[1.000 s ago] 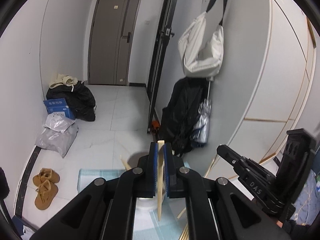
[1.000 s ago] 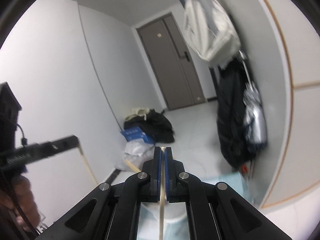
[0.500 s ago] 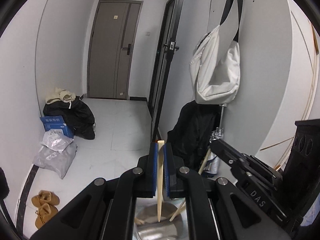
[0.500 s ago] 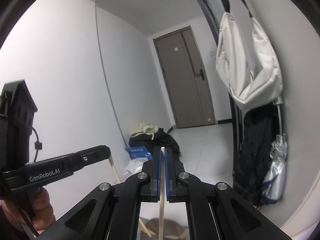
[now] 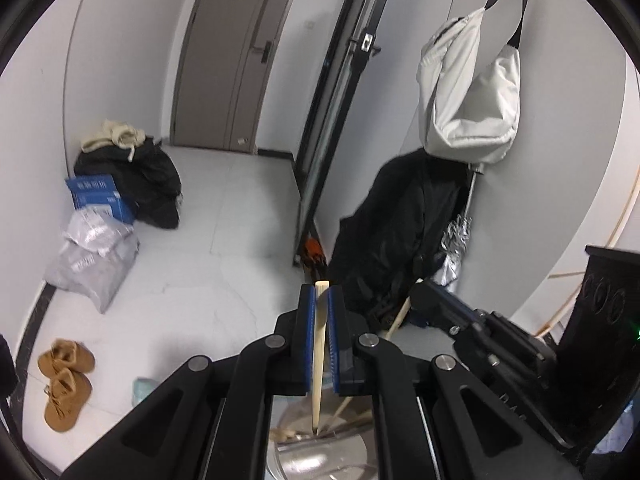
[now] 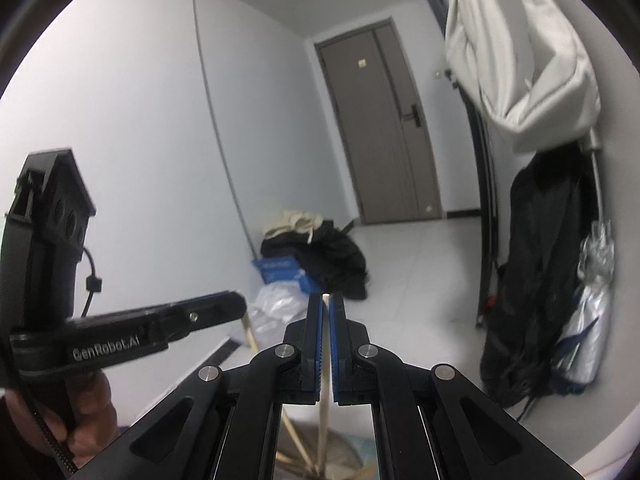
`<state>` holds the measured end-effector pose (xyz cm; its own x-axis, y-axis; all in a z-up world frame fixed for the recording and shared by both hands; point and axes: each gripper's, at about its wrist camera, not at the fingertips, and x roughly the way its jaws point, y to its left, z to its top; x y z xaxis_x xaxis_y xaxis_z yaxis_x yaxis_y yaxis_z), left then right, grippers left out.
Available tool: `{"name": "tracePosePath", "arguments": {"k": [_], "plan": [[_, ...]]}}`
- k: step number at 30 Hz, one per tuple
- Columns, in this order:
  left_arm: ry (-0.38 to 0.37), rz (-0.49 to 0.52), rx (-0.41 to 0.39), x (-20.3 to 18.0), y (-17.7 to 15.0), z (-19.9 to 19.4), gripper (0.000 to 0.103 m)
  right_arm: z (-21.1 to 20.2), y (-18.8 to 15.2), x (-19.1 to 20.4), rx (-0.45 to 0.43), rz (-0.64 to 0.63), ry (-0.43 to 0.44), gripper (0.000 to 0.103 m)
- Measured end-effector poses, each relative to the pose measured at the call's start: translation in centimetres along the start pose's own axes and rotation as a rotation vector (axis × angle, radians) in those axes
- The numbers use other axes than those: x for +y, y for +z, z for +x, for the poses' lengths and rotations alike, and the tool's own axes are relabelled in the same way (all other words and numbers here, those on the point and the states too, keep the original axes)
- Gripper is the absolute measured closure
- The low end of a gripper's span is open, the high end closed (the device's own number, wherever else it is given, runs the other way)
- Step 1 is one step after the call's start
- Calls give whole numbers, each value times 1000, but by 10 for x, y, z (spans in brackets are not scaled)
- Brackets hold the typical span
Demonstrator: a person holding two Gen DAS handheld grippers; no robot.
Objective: Organize utensils
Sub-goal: 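Open both tools to drop the chopsticks into the holder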
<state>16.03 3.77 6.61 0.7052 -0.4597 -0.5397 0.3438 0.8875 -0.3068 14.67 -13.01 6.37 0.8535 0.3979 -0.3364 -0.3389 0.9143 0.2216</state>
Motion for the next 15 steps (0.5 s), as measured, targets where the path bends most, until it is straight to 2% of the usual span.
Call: {"name": "tracePosePath", "arguments": {"k": [2, 3, 5, 6, 7, 9, 12, 15], "plan": [[17, -3, 11, -2, -1, -1, 100, -1, -7, -2, 36, 23, 15, 98], [27, -6, 18, -2, -3, -5, 95, -4, -10, -3, 41, 34, 9, 97], [48, 0, 29, -6, -2, -5, 78, -9, -16, -10, 75, 86, 28, 94], [79, 10, 36, -9, -4, -10, 63, -14, -17, -13, 79, 110, 28, 92], [94, 6, 34, -10, -5, -13, 54, -20, -19, -16, 78, 129, 24, 91], [107, -15, 25, -12, -9, -22, 54, -34, -21, -22, 70, 171, 6, 81], [127, -11, 21, -17, -14, -32, 53, -56, -20, -28, 57, 212, -24, 73], [163, 26, -2, -28, -19, -47, 43, -77, -19, -28, 50, 226, -57, 67]]}}
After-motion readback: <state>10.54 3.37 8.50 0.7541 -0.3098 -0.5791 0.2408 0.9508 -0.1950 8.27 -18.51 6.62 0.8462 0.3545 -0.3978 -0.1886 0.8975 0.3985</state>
